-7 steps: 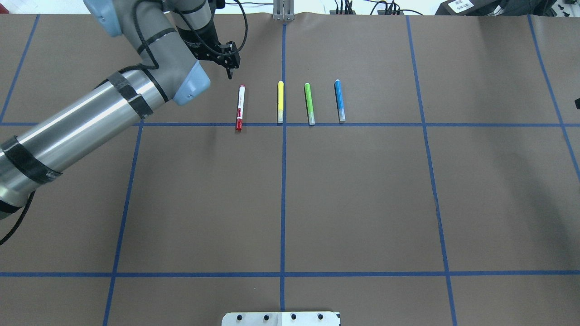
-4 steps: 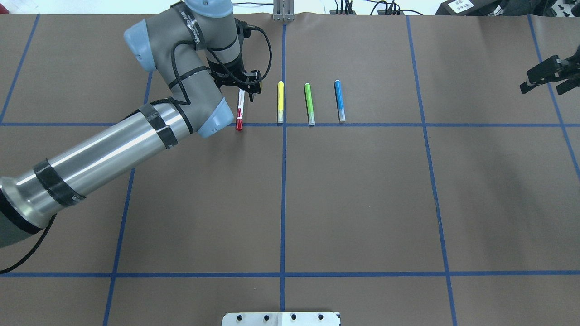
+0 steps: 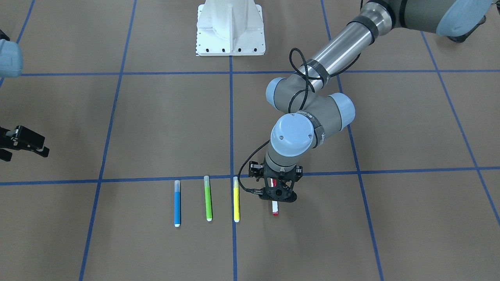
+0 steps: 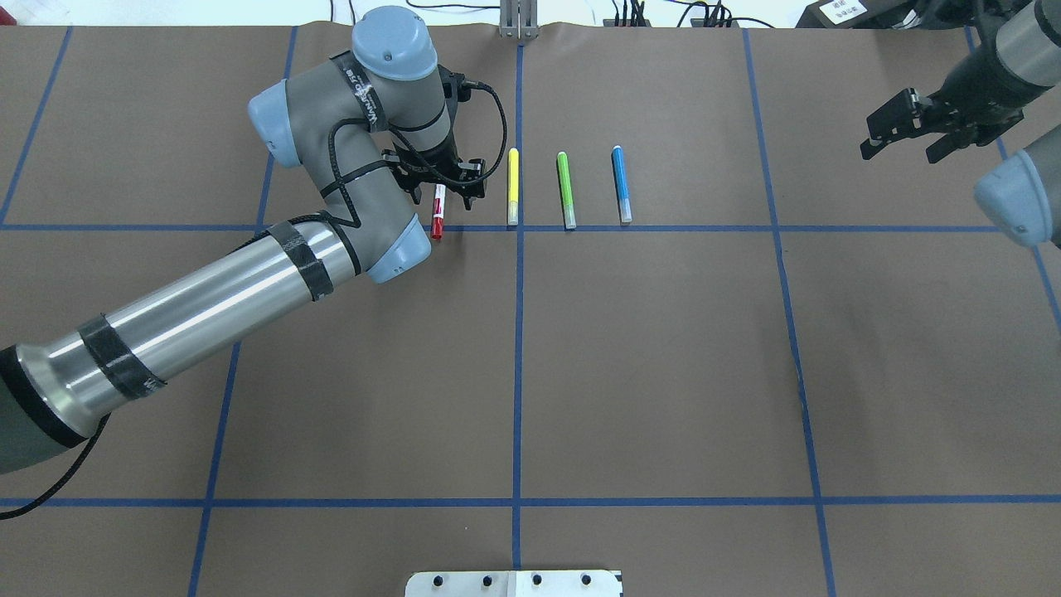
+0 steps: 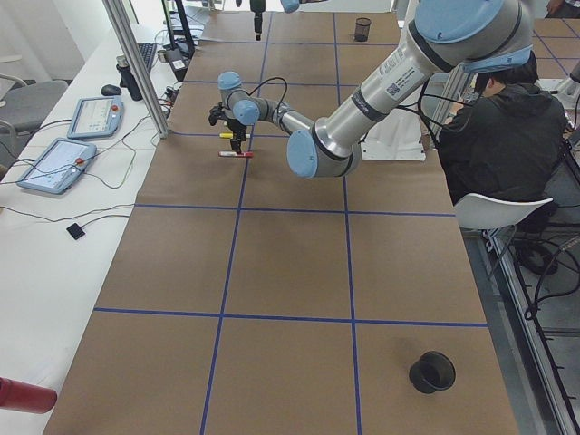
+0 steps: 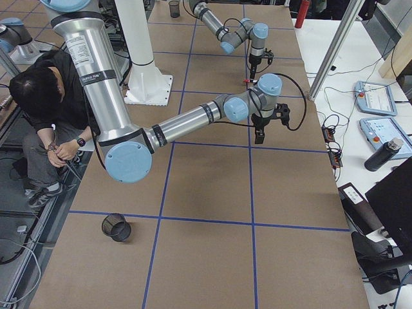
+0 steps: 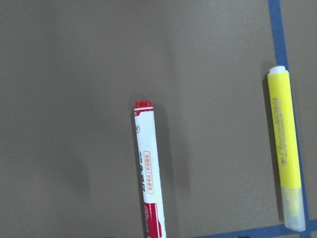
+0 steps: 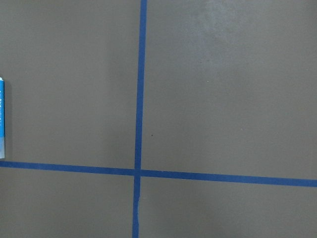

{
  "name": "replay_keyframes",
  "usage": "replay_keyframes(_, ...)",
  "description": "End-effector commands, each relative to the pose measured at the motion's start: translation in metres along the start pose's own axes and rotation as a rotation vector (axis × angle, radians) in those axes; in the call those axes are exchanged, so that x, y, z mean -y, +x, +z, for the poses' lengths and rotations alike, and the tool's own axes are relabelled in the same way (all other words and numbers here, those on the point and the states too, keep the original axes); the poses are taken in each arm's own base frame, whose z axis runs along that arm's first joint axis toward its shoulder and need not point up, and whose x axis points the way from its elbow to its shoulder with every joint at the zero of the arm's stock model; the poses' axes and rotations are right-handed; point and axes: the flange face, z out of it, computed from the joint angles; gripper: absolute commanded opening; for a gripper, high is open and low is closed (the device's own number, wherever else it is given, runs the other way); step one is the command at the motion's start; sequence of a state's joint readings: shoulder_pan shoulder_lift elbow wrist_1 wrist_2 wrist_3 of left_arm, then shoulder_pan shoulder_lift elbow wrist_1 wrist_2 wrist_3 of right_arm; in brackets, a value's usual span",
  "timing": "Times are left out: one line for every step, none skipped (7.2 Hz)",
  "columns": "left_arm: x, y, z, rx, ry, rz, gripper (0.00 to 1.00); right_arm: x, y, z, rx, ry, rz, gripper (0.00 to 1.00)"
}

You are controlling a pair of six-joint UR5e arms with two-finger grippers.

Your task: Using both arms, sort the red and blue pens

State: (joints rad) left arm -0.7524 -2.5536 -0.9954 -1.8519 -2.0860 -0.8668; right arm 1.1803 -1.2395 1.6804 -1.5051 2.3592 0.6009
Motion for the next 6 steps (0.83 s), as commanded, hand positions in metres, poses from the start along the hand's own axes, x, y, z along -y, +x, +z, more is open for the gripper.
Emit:
replay_keyframes(-0.0002, -0.0038, 0.0054, 0.004, -0.004, -0.002, 0.71, 0.0024, -0.0142, 0.0007, 0.005, 0.002, -0.005, 0.99)
replay_keyframes(-0.0002, -0.0038, 0.0055, 0.004, -0.004, -0.002, 0.66, 0.0022, -0.0162, 0.0016, 0.006, 0.000, -0.008, 0.99)
replay_keyframes(-0.0014, -0.0050, 0.0077, 0.006, -0.007, -0.003, 0.62, 0.0032, -0.0202, 0.0030, 0.008, -0.001, -0.013, 0.99)
replay_keyframes(-0.0022, -0.0080, 0.0101, 0.009, -0.009, -0.005, 0.59, 0.0023, -0.0216, 0.0067, 0.007, -0.007, -0.011, 0.99)
replay_keyframes(-0.0022, -0.0080, 0.0101, 0.009, -0.009, -0.005, 0.58, 0.0020, -0.0223, 0.0073, 0.008, -0.007, -0.011, 0.99)
replay_keyframes(-0.0030, -0.0110, 0.0125, 0.012, -0.012, -0.007, 0.57, 0.0022, -0.0224, 0.0060, 0.009, -0.005, -0.008, 0.99)
